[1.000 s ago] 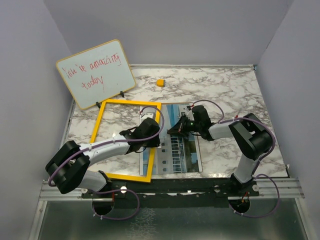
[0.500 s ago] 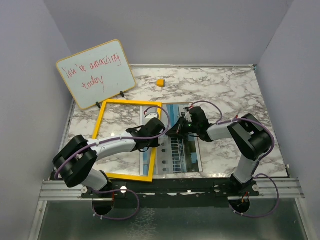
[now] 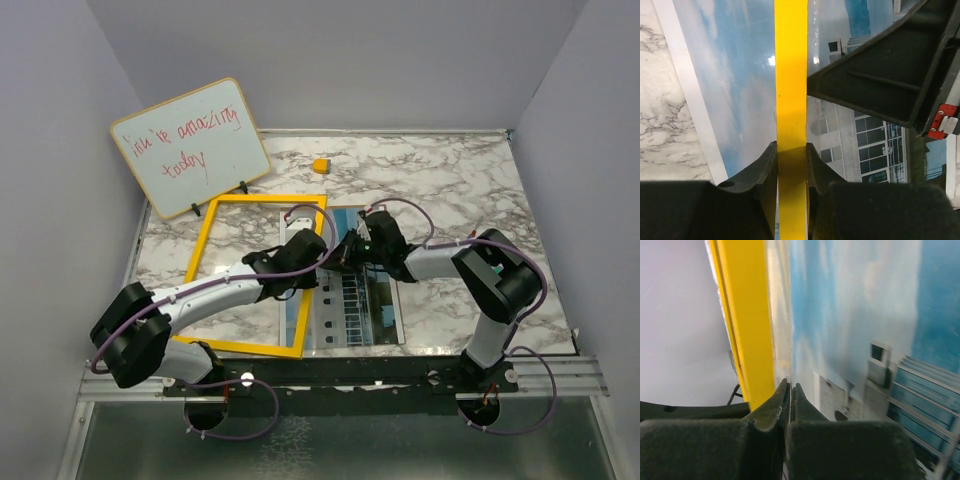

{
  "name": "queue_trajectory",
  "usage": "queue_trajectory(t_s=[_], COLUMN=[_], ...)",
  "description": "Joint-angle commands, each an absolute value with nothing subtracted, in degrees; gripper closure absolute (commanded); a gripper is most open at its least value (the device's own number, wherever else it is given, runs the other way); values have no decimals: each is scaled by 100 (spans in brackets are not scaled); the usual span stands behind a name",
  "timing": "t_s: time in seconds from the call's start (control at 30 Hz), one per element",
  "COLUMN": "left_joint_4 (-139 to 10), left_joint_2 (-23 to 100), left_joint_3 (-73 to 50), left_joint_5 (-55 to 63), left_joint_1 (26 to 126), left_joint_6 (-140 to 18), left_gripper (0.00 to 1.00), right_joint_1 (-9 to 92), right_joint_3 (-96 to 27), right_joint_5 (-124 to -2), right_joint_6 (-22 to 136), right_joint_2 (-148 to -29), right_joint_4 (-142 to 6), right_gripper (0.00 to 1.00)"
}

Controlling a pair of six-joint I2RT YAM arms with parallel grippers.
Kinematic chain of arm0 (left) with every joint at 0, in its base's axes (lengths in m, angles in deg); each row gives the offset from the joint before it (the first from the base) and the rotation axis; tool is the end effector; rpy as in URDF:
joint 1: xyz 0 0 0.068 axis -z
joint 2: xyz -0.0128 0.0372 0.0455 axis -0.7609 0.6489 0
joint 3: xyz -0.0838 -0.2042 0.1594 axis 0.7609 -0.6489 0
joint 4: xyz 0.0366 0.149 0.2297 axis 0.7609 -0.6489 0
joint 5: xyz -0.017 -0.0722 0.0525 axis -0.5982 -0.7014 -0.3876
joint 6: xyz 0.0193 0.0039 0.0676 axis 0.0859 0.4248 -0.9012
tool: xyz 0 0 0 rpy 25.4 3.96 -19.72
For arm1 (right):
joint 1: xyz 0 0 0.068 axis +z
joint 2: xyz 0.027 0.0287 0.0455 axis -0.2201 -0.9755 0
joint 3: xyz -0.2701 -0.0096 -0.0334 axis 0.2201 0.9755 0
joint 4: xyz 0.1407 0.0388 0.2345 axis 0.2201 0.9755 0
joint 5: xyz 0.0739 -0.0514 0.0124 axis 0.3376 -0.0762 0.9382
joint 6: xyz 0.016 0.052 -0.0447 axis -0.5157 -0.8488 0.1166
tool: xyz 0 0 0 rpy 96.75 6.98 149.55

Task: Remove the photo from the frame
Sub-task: Remove the photo frame item from the photo frame.

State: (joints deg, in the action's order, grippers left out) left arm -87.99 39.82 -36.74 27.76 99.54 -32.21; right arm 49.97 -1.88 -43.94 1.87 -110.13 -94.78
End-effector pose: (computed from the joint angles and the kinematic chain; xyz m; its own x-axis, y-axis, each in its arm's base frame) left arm 0.2024 -0.2171 0.1886 -0.7930 -0.0260 -0.6086 0.1531 0.9585 -0.2403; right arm 0.2753 0.2417 0.1050 -0.9460 0.2739 -0.1735 -0.0034 0.5268 0.8500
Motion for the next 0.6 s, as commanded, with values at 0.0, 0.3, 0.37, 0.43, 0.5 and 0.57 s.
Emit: queue_trajectory(t_s=[0.0, 0.3, 0.37, 0.43, 0.5, 0.57], left_joint_4=[-8918, -8893, -8908, -8905, -8902, -8901], left_joint_2=[4076, 4002, 3949, 3885, 3846, 3812], left_joint_3=[-3600, -3746, -3799, -3853, -3869, -3861], left_joint_5=[3181, 3446, 3492, 3512, 3495, 3475], left_joint_1=[9982, 9981, 9981, 9981, 9981, 9981], left_joint_6=[-3320, -3149, -3127, -3105, -3110, -3120], left_gripper=[100, 100, 97, 93, 91, 86], right_joint_1=[5126, 5175, 5172, 5166, 5165, 5165], right_joint_3=[-630, -541, -465, -497, -546, -496], right_joint_5=[-4509, -4583, -4739, -4983, -5349, -5822], right_joint_6=[344, 450, 572, 752, 949, 1016], right_joint_2=[-11194, -11138, -10843, -10522, -10168, -9754], right_joint_4=[-9073, -8781, -8583, -8120, -7587, -7127], right_gripper=[100, 81, 68, 59, 56, 53])
